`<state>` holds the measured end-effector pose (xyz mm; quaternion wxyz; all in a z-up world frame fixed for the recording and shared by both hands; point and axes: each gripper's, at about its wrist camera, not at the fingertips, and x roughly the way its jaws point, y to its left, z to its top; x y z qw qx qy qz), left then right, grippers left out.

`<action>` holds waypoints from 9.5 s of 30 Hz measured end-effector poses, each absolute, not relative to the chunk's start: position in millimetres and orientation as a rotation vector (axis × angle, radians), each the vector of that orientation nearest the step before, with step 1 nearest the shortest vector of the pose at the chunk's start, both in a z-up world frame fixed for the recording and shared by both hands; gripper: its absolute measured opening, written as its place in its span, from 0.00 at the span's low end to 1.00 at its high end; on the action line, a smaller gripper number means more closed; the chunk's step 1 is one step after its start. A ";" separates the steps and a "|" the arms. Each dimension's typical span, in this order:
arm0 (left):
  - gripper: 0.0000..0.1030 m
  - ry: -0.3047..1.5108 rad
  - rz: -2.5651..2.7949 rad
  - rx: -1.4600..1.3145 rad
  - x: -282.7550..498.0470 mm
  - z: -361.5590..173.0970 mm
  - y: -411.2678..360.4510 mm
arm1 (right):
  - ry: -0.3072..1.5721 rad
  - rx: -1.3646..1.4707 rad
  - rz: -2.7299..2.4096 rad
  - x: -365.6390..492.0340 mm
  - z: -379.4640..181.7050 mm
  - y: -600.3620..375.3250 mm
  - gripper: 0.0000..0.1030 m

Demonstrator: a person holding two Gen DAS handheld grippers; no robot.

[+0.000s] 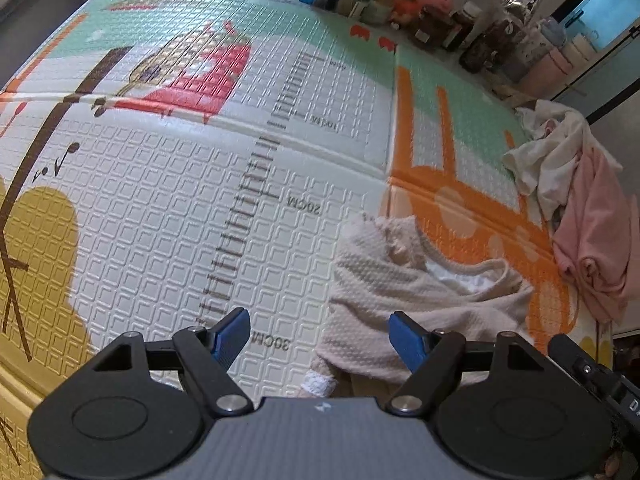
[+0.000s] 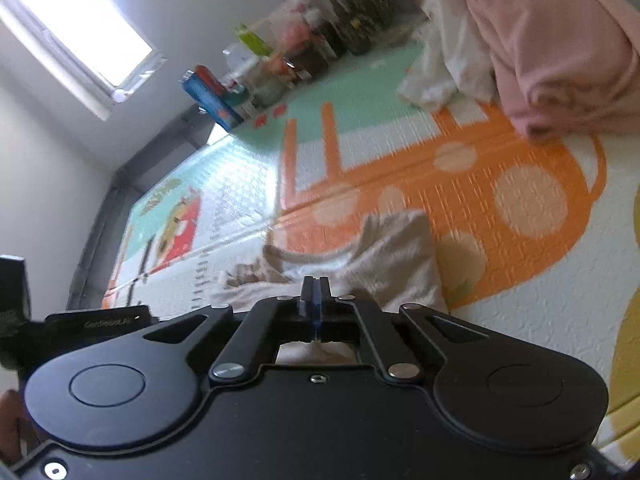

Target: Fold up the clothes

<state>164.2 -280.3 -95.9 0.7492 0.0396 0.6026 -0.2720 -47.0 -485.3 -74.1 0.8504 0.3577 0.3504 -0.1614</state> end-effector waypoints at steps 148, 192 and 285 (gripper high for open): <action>0.72 1.128 -0.830 0.278 49.8 -32.8 -290.3 | 0.862 0.626 -0.331 -107.4 -42.0 -463.8 0.04; 0.80 1.242 -0.797 0.292 -116.3 -68.9 -127.9 | 1.025 0.446 -0.362 -306.0 -46.7 -329.5 0.28; 0.80 1.239 -0.854 0.238 -91.9 -79.0 -160.1 | 0.839 0.511 -0.322 -161.0 -16.1 -404.7 0.07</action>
